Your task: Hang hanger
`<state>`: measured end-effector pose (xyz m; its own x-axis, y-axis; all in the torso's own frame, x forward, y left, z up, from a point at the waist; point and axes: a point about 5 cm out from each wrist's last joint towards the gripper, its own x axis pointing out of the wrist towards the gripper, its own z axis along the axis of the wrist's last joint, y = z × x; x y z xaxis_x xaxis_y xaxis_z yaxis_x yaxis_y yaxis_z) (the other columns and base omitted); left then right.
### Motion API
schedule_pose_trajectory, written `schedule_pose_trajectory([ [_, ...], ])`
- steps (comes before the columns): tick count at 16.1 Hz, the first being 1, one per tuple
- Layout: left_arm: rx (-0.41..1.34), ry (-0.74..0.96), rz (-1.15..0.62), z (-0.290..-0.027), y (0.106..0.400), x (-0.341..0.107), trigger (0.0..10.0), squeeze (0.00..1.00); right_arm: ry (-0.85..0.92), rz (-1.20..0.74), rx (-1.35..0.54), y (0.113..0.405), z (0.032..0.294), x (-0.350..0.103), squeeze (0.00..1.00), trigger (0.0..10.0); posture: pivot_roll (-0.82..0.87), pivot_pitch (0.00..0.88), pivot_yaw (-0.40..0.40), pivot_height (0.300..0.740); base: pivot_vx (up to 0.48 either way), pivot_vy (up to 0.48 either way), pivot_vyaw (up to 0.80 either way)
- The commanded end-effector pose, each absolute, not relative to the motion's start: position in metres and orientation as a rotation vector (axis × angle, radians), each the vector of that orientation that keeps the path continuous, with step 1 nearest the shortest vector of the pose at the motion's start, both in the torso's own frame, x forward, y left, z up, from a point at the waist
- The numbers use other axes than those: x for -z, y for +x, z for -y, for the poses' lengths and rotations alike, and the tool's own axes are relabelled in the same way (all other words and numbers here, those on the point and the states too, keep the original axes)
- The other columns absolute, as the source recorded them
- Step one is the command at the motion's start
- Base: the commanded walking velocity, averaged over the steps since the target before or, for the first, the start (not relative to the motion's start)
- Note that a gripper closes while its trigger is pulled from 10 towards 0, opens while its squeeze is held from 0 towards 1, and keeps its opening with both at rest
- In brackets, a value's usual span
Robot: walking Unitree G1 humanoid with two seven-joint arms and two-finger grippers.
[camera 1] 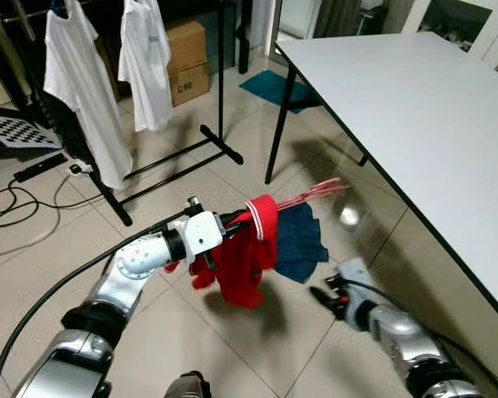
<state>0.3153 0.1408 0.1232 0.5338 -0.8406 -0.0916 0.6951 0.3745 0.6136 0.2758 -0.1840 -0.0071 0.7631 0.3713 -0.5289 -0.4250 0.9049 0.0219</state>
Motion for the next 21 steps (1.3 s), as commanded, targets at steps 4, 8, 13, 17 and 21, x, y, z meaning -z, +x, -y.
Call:
schedule_pose_trajectory([
  [4,1.172,0.69,0.335,-0.146,0.293,-0.144,10.0,0.0,-0.176,-0.57,-0.444,0.26,0.178,0.023,0.0,10.0,0.19,0.096,-0.035,0.74,0.0,0.0,0.0],
  [8,1.249,0.705,0.332,-0.148,0.283,-0.152,10.0,0.0,-0.209,-0.507,-0.53,0.26,0.162,0.021,0.0,10.0,0.2,0.098,-0.034,0.74,0.0,0.0,0.0],
  [13,1.362,0.712,0.339,-0.146,0.272,-0.167,10.0,0.0,-0.246,-0.47,-0.517,0.259,0.159,0.021,0.0,10.0,0.2,0.102,-0.024,0.74,0.0,0.0,0.0],
  [17,1.478,0.732,0.359,-0.144,0.261,-0.183,10.0,0.0,-0.145,-0.445,-0.564,0.255,0.14,0.023,0.0,10.0,0.21,0.097,-0.006,0.74,0.0,0.0,0.0],
  [21,1.569,0.73,0.341,-0.14,0.249,-0.175,10.0,0.0,-0.07,-0.426,-0.585,0.259,0.125,0.019,0.0,10.0,0.21,0.091,0.001,0.74,0.0,0.0,0.0],
])
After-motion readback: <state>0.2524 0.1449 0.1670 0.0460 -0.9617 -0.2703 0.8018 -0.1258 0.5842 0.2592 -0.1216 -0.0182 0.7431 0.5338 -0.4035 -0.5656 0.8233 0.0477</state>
